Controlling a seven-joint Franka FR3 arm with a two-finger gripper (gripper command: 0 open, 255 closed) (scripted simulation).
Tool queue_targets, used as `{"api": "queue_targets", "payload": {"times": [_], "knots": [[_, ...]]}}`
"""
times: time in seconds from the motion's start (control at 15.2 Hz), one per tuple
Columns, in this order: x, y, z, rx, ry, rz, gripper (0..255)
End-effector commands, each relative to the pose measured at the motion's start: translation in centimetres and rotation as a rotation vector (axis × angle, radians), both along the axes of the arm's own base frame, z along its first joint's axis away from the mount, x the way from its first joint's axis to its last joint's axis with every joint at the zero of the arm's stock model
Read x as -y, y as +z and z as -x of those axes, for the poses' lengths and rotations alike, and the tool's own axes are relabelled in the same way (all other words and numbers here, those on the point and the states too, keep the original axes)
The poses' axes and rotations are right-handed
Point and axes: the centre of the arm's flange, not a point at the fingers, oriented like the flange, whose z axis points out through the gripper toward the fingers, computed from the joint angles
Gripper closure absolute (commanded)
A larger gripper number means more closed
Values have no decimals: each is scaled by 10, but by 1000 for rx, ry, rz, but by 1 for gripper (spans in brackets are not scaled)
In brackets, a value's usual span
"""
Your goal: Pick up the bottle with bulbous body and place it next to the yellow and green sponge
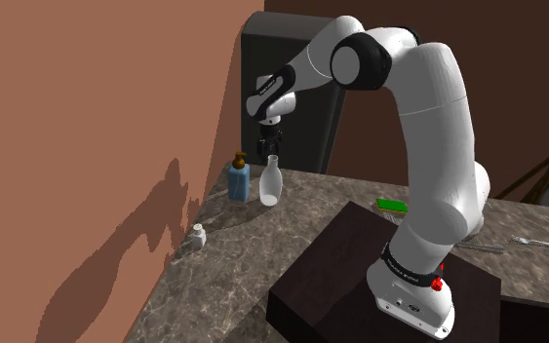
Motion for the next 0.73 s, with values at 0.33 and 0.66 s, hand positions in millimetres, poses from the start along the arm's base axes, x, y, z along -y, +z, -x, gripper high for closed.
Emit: {"api": "queue_targets", "payload": {"times": [0.33, 0.66], "knots": [[1, -24, 2, 0, 0, 0, 0], [1, -24, 2, 0, 0, 0, 0]]}}
